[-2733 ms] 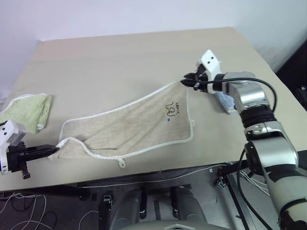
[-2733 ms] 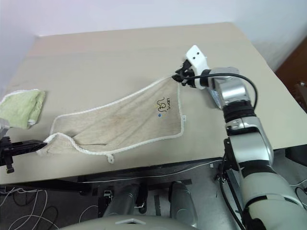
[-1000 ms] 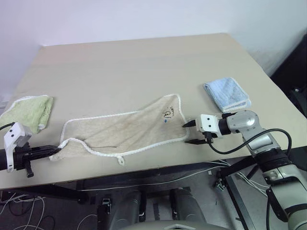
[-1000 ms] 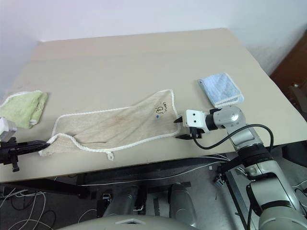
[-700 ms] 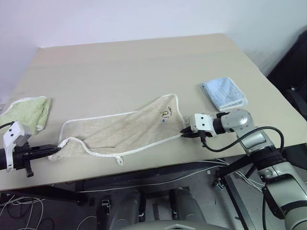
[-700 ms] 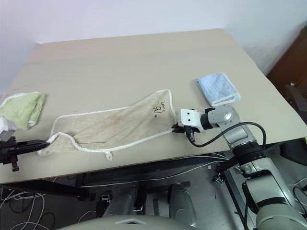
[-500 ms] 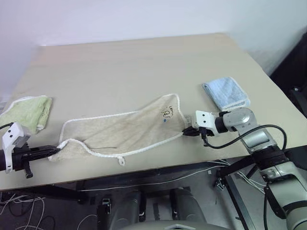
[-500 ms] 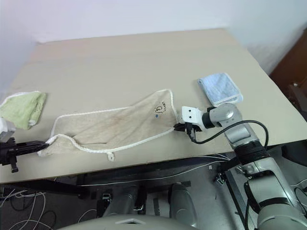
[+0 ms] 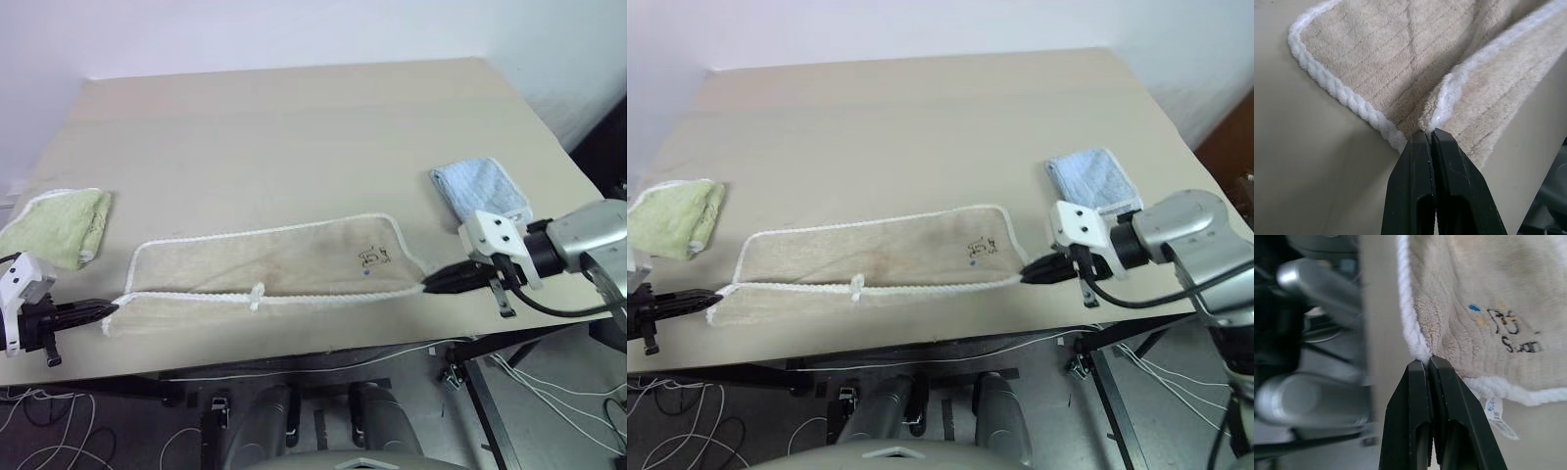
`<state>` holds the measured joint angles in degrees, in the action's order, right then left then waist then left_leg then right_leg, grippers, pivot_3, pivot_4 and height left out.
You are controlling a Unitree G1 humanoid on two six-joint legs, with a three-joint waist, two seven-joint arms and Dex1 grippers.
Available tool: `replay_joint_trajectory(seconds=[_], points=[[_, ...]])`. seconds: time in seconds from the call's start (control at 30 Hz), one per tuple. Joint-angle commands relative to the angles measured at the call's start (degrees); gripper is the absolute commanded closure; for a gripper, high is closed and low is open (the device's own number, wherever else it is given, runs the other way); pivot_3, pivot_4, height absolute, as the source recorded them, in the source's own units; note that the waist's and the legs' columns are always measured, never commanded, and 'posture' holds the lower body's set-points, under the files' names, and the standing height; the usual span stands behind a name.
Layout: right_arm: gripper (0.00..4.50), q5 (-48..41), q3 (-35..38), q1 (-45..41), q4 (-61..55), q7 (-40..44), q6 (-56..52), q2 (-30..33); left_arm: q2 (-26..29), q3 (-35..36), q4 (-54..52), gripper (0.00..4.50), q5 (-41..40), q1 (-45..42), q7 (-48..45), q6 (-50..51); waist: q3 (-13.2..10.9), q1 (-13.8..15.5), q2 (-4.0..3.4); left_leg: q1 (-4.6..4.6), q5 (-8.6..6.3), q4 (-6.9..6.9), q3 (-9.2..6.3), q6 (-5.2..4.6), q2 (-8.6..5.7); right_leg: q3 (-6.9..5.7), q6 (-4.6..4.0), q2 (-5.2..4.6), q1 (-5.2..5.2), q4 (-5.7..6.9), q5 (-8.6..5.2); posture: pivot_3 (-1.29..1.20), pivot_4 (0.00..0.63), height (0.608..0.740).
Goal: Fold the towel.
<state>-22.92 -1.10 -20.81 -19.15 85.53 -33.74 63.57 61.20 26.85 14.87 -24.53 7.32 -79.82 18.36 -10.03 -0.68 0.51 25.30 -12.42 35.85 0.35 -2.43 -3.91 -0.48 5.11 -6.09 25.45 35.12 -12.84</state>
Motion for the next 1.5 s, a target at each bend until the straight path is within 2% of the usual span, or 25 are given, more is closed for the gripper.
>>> replay_joint_trajectory(seconds=[0.03, 0.27, 0.37, 0.7, 0.83, 1.03, 1.17, 1.3, 1.5], points=[[4.48, -3.6, 5.5, 4.0, -4.7, 0.9, -1.4, 3.6, 1.2, 4.2, -2.6, 4.50, -1.6, 2.4, -0.8, 1.0, 0.0, -0.1, 0.00, 0.00, 0.00, 0.00, 0.00, 0.00, 0.00, 0.00, 0.00, 0.00, 0.00, 0.00, 0.00, 0.00, 0.150, 0.740], [4.48, -5.9, 13.0, 14.4, -7.2, 2.8, -0.3, 8.4, 3.0, 9.1, -4.8, 4.50, -2.6, 7.6, -3.2, 3.7, 0.0, 0.0, -0.01, -0.01, 0.00, 0.00, 0.01, 0.00, 0.00, 0.00, 0.00, -0.01, -0.02, 0.00, 0.00, 0.00, 0.150, 0.740], [4.48, -6.3, 14.2, 16.0, -6.7, 2.7, 0.8, 9.0, 3.9, 10.4, -4.1, 4.50, -2.2, 9.6, -4.7, 3.1, 0.0, -0.1, -0.01, -0.01, 0.00, 0.00, 0.02, 0.00, 0.00, 0.00, 0.00, -0.02, -0.02, -0.05, -0.01, 0.00, 0.150, 0.740], [4.48, -1.0, 3.4, 6.6, 4.7, 0.6, 8.5, 5.9, 9.1, 10.6, 7.9, 4.50, -2.0, 0.9, -6.8, 1.2, 0.0, -0.1, -0.02, 0.00, 0.00, 0.04, 0.04, 0.00, 0.01, -0.01, 0.00, -0.02, 0.01, -0.04, -0.01, 0.00, 0.150, 0.740], [4.48, -0.1, -0.1, -0.2, 10.4, 0.4, 9.9, 4.2, 10.7, 6.9, 14.5, 4.50, -0.9, -3.9, -8.6, -2.1, 0.0, -0.3, -0.07, 0.01, 0.00, 0.04, 0.08, 0.00, 0.01, 0.00, 0.00, -0.02, 0.05, -0.04, 0.00, 0.00, 0.150, 0.740], [4.48, 4.8, -6.6, -11.1, 24.1, 0.6, 13.6, -0.1, 8.7, -2.2, 20.4, 4.50, 0.9, -13.9, -8.7, -6.3, 0.0, -0.2, -0.10, 0.02, 0.00, 0.06, 0.10, 0.00, 0.00, -0.01, 0.00, -0.02, 0.05, -0.01, 0.01, 0.00, 0.150, 0.740], [4.48, 6.6, -9.9, -16.8, 30.3, 1.5, 13.4, -3.3, 8.7, -8.4, 29.2, 4.50, 5.7, -21.7, -7.3, -12.9, 0.0, -0.1, -0.10, 0.06, 0.01, 0.11, 0.11, 0.00, -0.01, -0.02, 0.05, -0.01, 0.11, 0.07, 0.04, 0.00, 0.150, 0.740], [4.48, 9.2, -13.0, -20.4, 34.9, 1.4, 14.9, -6.5, 5.4, -12.4, 37.5, 4.50, 7.9, -32.6, -4.3, -16.9, 0.0, 0.0, -0.07, 0.07, 0.01, 0.23, 0.13, 0.00, -0.04, -0.03, 0.24, -0.01, 0.14, 0.22, 0.15, 0.00, 0.150, 0.740], [4.48, 11.4, -14.1, -23.1, 39.7, 0.7, 16.1, -10.9, 0.7, -15.6, 45.0, 4.50, 11.1, -40.6, -2.7, -23.3, 0.0, -0.1, -0.04, 0.07, 0.02, 0.39, 0.13, -0.03, -0.12, -0.04, 0.44, -0.02, 0.09, 0.36, 0.26, 0.00, 0.150, 0.740]])
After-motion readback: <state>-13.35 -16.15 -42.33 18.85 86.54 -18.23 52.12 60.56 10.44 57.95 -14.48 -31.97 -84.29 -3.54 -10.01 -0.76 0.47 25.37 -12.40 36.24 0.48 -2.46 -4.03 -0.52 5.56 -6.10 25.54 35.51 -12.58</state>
